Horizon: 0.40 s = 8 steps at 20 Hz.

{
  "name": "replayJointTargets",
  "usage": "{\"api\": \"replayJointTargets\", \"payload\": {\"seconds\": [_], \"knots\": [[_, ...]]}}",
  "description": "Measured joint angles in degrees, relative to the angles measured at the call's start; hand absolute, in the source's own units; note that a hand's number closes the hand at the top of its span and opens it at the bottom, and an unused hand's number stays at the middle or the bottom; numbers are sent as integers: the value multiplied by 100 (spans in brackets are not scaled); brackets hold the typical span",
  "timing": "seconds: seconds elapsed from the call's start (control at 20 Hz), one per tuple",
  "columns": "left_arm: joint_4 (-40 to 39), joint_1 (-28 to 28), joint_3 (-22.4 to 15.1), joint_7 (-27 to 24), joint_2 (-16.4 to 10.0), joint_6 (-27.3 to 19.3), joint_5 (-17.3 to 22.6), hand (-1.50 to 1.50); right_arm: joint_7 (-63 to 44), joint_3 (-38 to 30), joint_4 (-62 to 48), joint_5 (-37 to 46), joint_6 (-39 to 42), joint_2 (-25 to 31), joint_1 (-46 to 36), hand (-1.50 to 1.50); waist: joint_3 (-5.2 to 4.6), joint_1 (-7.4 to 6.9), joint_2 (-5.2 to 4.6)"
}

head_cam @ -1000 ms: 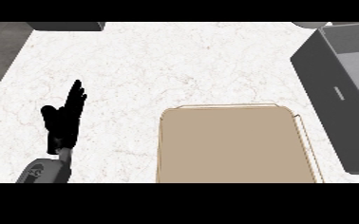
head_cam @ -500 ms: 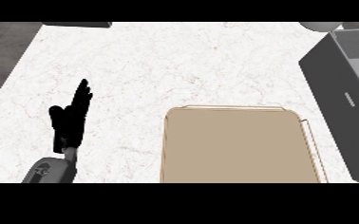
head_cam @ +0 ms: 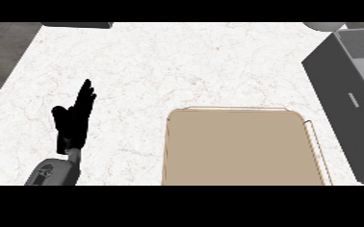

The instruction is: Pick the pear from the tray and place it in the cardboard box

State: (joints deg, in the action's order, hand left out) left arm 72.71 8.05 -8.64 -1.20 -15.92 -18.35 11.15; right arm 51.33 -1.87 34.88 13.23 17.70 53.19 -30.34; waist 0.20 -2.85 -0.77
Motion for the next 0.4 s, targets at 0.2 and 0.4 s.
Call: {"api": "replayJointTargets", "payload": {"seconds": [0.2, 0.4], "knots": [[36, -43, 60, 25, -56, 9, 8, 0, -44, -167, -258, -516, 425, -114, -124, -150, 2, 55, 13], [42, -44, 46, 39, -26, -13, -21, 0, -339, -376, -570, -1057, 920, -46, -248, -150, 7, 83, 8]]}}
